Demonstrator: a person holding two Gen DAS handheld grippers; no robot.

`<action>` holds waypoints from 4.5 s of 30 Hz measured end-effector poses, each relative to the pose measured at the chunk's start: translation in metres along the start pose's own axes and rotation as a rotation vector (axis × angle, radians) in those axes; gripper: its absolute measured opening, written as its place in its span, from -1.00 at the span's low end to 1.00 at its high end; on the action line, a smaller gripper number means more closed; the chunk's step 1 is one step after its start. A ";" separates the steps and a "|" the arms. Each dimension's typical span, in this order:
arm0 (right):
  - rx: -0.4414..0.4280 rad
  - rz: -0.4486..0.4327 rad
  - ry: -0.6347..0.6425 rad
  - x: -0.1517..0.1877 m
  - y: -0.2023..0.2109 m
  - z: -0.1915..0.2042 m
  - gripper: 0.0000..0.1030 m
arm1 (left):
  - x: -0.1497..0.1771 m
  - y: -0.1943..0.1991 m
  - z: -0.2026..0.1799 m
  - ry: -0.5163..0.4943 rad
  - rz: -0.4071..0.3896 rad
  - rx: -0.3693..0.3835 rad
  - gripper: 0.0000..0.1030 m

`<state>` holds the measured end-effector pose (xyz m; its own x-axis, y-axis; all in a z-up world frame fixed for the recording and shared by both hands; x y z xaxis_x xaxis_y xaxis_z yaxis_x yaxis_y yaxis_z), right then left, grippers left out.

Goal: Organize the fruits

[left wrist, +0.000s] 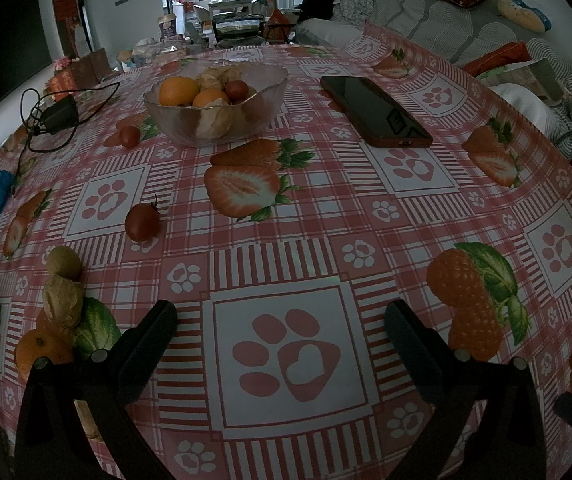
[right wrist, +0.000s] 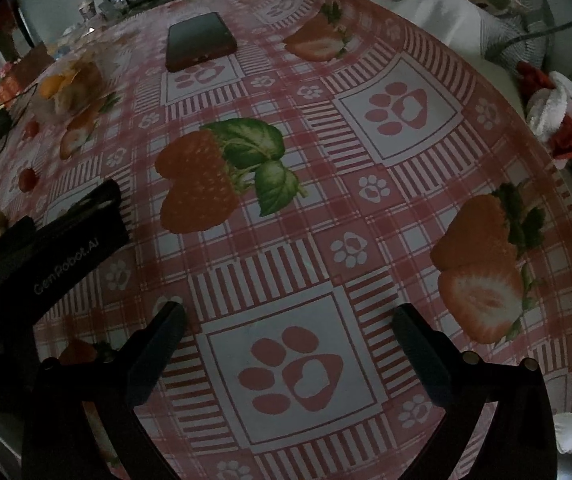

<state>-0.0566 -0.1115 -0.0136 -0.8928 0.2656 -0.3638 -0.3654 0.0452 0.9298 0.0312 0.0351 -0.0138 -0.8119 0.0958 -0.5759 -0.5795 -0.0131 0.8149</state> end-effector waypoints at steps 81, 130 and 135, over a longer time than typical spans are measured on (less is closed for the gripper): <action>-0.247 -0.079 0.256 0.024 0.011 0.033 1.00 | 0.062 0.033 0.130 0.140 0.072 -0.069 0.89; -0.509 0.002 0.456 -0.001 0.010 0.223 -0.24 | 0.122 0.138 0.177 0.229 -0.044 0.136 -0.42; -0.559 0.015 0.420 -0.001 0.035 0.209 -0.24 | 0.123 0.163 0.183 0.231 -0.070 0.147 -0.42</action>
<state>-0.0137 0.0908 0.0306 -0.8841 -0.1372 -0.4468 -0.3321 -0.4881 0.8071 -0.1498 0.2264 0.0603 -0.7747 -0.1385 -0.6170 -0.6319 0.1320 0.7637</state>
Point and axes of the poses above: each gripper's, at about its wrist camera, not at the fingertips, and y roughly against the way its jaws point, z to its left, x to its underside, the point moved 2 cm from there along -y, roughly the way its jaws point, and after that the axes turned 5 degrees about -x, right-handed, at the moved point
